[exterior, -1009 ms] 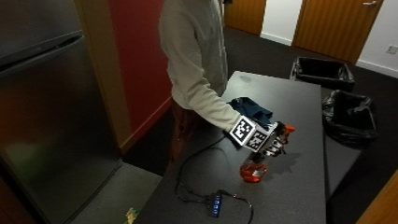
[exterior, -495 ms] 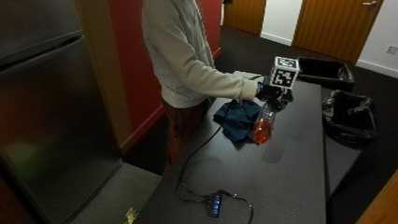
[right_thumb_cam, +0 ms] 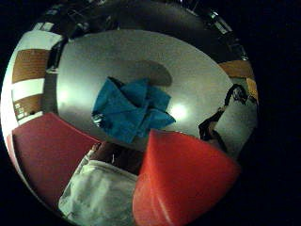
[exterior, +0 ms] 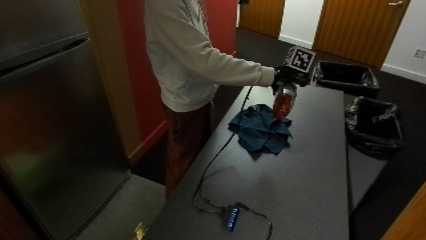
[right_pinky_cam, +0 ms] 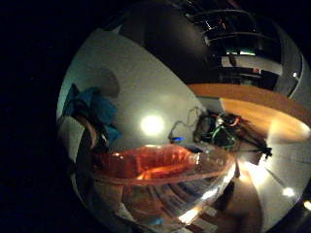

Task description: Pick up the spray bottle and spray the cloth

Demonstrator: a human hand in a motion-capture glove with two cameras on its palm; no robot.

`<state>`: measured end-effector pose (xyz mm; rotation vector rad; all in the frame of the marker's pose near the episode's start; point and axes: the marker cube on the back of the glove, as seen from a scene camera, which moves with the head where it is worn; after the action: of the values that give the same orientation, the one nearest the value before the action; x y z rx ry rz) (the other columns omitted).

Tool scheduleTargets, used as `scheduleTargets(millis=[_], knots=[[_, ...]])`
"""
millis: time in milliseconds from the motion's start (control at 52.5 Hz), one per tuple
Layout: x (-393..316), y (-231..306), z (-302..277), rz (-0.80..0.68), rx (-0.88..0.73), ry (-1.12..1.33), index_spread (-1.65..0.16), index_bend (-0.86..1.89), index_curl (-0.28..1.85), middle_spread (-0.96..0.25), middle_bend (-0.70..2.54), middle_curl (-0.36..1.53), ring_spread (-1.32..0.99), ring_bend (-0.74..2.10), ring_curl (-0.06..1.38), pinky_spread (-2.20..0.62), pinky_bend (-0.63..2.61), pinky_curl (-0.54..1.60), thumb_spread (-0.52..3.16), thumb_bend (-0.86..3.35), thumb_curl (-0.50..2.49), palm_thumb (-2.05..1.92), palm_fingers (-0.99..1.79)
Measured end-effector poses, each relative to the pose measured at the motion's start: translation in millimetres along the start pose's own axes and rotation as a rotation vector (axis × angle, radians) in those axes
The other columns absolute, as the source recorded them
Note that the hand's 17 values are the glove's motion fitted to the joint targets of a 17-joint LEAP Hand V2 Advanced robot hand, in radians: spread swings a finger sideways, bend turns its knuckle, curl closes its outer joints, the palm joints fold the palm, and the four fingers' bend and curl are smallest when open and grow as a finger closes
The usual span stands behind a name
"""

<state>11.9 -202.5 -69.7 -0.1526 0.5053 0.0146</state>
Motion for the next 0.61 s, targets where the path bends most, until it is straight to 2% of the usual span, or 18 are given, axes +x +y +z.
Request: scheduleTargets(millis=[152, 305, 476, 609], knots=[[-34, 5, 7, -0.058, -0.026, 0.085, -0.13, 0.47, 0.51, -0.15, 0.6, 0.5, -0.18, 0.6, 0.46, -0.23, 0.33, 0.38, -0.06, -0.03, 0.72, 0.98, 1.39], [-59, 10, 15, -0.048, -0.047, 0.162, -0.13, 0.47, 0.5, -0.15, 0.6, 0.5, -0.18, 0.6, 0.46, -0.23, 0.33, 0.38, -0.06, -0.03, 0.72, 0.98, 1.4], [-65, 14, 15, -0.059, -0.036, 0.121, -0.13, 0.47, 0.5, -0.15, 0.6, 0.49, -0.18, 0.6, 0.46, -0.23, 0.33, 0.38, -0.06, -0.03, 0.72, 0.98, 1.39], [-57, 18, -4, -0.028, 0.042, 0.0, -0.13, 0.47, 0.5, -0.15, 0.6, 0.49, -0.18, 0.6, 0.46, -0.23, 0.33, 0.38, -0.06, -0.03, 0.72, 0.98, 1.39]])
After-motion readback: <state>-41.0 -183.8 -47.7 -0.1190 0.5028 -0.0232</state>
